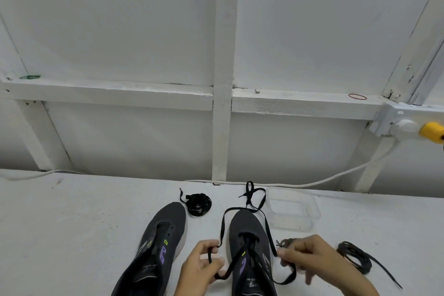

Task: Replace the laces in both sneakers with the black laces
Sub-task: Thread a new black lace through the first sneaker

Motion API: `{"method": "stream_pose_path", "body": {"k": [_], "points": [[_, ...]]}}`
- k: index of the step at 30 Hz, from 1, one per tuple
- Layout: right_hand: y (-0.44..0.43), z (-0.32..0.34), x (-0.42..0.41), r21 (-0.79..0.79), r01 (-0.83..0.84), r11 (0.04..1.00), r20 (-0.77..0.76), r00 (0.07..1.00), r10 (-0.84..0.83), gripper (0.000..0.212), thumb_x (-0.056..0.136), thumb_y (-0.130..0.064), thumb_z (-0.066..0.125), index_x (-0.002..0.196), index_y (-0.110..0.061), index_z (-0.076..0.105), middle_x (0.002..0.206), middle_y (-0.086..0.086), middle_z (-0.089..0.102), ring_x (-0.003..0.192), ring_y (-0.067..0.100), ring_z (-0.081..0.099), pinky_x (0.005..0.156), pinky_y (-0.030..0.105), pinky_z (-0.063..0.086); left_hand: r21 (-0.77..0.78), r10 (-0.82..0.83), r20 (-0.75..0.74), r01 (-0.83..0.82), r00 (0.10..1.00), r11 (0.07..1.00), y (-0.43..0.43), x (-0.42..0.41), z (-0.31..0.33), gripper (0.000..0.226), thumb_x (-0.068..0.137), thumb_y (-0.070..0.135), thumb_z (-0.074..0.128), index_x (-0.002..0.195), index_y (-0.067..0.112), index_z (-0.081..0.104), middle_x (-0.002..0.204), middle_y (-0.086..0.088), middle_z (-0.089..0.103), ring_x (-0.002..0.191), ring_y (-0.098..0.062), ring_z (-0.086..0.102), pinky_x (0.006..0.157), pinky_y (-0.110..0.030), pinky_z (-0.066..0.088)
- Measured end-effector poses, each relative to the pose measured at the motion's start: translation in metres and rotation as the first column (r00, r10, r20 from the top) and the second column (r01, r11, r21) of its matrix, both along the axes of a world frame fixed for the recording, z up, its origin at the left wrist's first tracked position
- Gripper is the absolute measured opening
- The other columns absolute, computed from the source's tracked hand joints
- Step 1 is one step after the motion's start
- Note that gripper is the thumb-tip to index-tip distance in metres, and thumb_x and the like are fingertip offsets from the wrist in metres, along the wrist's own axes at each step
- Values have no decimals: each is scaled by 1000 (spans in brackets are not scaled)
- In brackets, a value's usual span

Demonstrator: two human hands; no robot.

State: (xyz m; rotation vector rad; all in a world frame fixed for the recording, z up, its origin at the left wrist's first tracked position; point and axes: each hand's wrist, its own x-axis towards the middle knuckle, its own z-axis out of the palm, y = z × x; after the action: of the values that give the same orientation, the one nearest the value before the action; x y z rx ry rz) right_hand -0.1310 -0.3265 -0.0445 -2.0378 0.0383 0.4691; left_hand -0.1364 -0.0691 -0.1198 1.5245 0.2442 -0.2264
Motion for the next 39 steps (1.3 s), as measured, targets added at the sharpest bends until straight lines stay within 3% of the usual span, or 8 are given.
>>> {"method": "stream_pose_path", "body": {"k": [5,10,13,17,22,26,35,39], "points": [[-2,-12,22,-447,100,889,110,992,-56,42,80,-57,68,74,-15,69,64,-7,65,60,12,65,61,28,53,337,-185,-19,180,983,924,-5,6,-3,26,88,23,66,109,36,56,160,-5,9,145,-16,19,107,-28,28],[23,-6,61,-438,117,891,190,981,-35,18,84,-45,69,81,-27,68,86,-8,68,72,10,66,66,29,53,528,-251,18,204,968,824,-13,37,-1,35,97,27,51,131,33,44,160,-7,-21,145,-21,-28,119,-38,6],[44,-9,95,-448,128,885,252,968,-12,3,83,-30,68,83,-27,67,92,-4,69,78,18,65,69,32,54,663,-256,96,130,962,737,-27,75,3,41,98,23,44,139,28,42,163,-5,4,150,-22,-11,121,-39,8],[75,-28,139,-630,178,756,381,919,101,29,87,-7,51,108,-19,68,112,4,67,102,27,62,72,28,41,701,-320,177,109,931,705,-49,127,9,46,94,4,37,137,18,46,146,-2,43,140,-18,33,112,-31,30],[83,-58,171,-822,103,560,319,898,302,36,86,2,53,114,-15,66,120,8,60,110,29,59,74,29,37,864,-566,12,276,824,422,-47,161,-2,48,98,10,43,145,22,41,148,-2,44,137,-20,39,108,-36,37],[82,-66,182,-888,71,454,265,886,380,27,88,1,55,111,-8,66,120,10,61,110,31,60,74,30,37,981,-589,-52,153,807,122,-39,161,-8,32,98,18,45,129,21,55,127,-5,53,119,-25,48,85,-37,44],[80,-67,180,-932,123,341,286,829,480,16,71,-4,76,83,-11,68,92,8,65,87,26,64,60,29,40,928,-347,-371,334,861,-163,-35,155,12,31,88,14,55,118,7,59,122,-9,59,110,-28,60,83,-32,52],[76,-68,185,-914,23,405,239,838,491,29,82,9,57,108,-3,59,117,13,55,110,31,52,72,35,39,898,-339,-437,383,833,-217,-36,162,16,41,85,14,66,124,9,57,126,-8,57,114,-28,58,88,-37,53]]}}
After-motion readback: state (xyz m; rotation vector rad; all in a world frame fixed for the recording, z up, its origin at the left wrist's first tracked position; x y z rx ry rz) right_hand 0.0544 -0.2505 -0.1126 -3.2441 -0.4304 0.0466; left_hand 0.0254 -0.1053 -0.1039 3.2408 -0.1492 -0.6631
